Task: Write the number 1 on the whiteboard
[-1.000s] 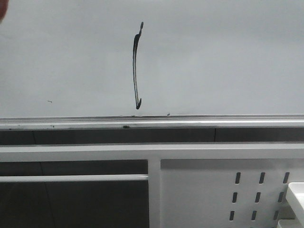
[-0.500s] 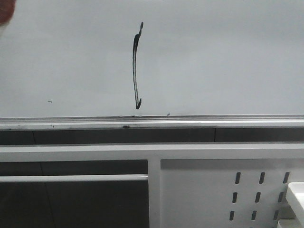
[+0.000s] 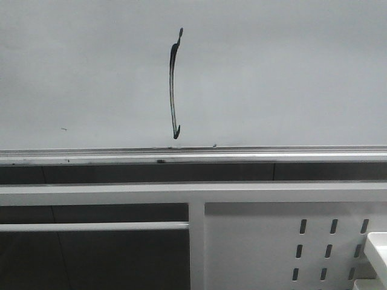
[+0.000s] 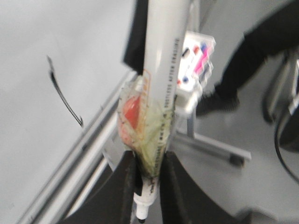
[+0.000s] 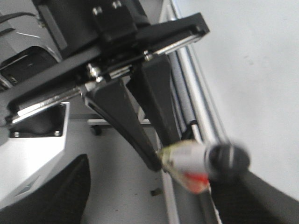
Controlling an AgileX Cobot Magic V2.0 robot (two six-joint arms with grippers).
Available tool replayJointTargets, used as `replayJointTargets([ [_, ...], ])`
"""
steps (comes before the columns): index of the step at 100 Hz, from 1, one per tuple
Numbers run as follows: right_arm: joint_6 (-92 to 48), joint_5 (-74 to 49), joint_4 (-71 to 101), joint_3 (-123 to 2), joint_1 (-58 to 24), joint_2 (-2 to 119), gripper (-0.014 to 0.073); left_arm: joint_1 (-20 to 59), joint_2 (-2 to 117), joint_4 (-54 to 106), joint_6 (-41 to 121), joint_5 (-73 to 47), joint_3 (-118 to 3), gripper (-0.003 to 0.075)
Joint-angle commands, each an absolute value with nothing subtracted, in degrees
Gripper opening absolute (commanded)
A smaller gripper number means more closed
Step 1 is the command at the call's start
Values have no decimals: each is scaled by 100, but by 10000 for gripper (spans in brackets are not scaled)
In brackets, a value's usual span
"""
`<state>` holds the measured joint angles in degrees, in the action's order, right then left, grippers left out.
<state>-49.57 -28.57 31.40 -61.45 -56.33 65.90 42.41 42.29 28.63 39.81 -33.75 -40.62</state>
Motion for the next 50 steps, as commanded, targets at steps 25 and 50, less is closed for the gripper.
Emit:
replayJointTargets([
  [25,-4382,-3773,3025,-6338,-4104,5332,120,4227,4439,4525,3874,-491,-3548,-20],
  [50,-4382,-4196,2692,-5839,-3593,4324,-48,4540,5397,4990,3874,785,-3381,-20],
])
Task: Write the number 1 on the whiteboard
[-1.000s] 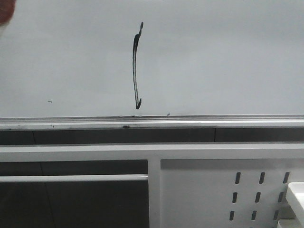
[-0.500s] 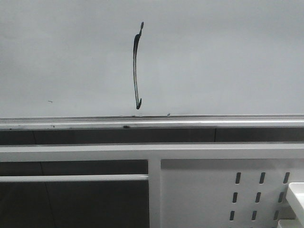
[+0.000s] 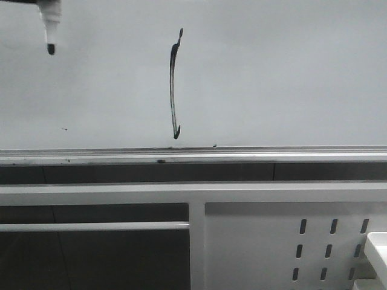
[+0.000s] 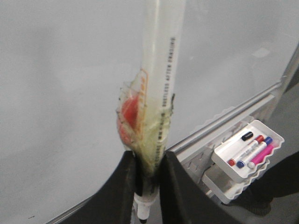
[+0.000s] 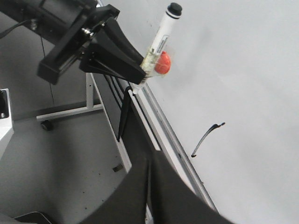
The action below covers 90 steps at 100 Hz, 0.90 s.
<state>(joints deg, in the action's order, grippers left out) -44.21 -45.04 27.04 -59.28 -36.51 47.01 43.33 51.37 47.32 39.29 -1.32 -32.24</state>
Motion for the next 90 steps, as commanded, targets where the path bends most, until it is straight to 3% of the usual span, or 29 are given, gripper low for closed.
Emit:
replayJointTargets([
  [1,-4382,-4146,2693,-5808,-3593,4245,-48,4594,5428,5007,3874,847,-3381,-20],
  [34,-4382,-2876,2328,-4057,-3593,2400,-48,5774,6671,5073,3718,3125,-3381,-20],
  [90,-4134,-2855,2315,-3448,-3593,1878,-49,4822,7463,3651,1380,3210,-3391,-19],
])
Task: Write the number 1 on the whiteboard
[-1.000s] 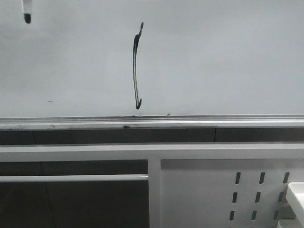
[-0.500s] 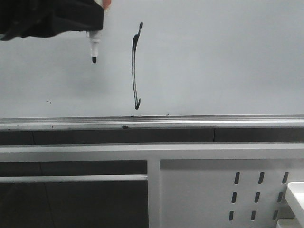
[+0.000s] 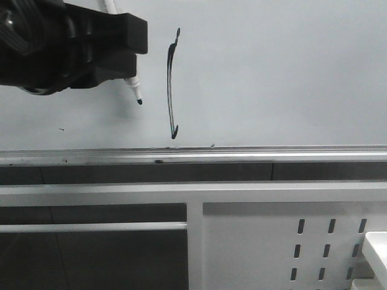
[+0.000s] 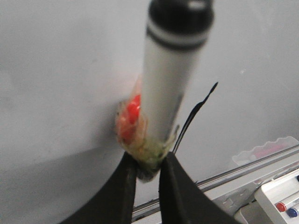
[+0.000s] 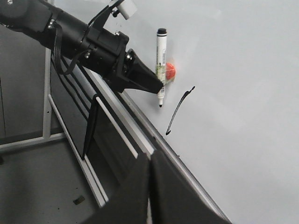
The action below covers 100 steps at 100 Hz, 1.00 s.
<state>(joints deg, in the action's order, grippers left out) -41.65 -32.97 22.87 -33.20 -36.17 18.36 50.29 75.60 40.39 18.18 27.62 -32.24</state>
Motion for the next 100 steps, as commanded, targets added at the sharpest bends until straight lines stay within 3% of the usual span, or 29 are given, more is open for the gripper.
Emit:
replayJointTargets([
  [1,-4134,-2855,2315,-3448,-3593,1878,-49,4809,7463,3596,1321,3191,-3391,-19],
  [63,-4131,-2841,2315,-3371,-3593,1878,-49,4652,6889,3389,1099,2586,-3403,-20],
  [100,-4131,-2807,2696,-3303,-3593,1878,-49,4163,6744,3494,1099,317,-4053,-20],
])
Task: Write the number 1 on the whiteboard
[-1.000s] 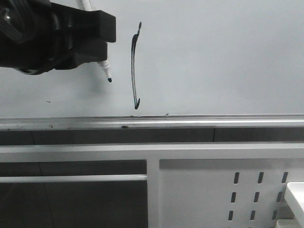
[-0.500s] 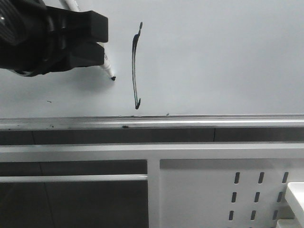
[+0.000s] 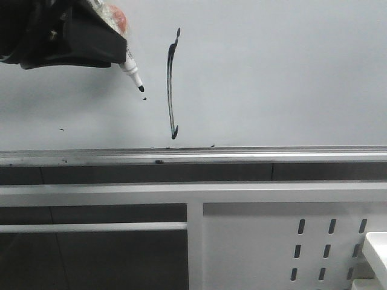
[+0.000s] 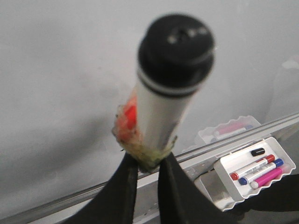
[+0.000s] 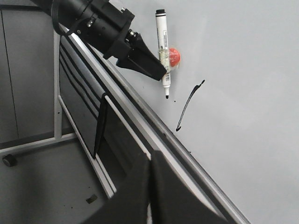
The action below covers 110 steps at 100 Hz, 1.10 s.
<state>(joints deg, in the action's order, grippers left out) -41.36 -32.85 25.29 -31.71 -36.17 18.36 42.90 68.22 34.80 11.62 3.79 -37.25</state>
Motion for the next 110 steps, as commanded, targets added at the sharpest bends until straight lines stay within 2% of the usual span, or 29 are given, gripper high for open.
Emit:
replayJointTargets([
  [1,-4131,-2807,2707,-3303,-3593,1878,-49,4131,6758,3494,1099,255,-4085,-20],
  [19,-4131,-2794,2869,-3303,-3593,1878,-49,3757,6985,3494,1099,-260,-4454,-20],
  [41,-4131,-2779,3001,-3303,-3593,1878,-49,3656,7484,3494,1099,-852,-4848,-20],
  [99,-4131,-2813,3111,-3303,-3593,1878,-49,3656,7550,3484,1136,-842,-4934,-19],
  [110,-4131,-2813,3111,-3303,-3593,1878,-49,3656,7550,3484,1145,-801,-4934,21],
])
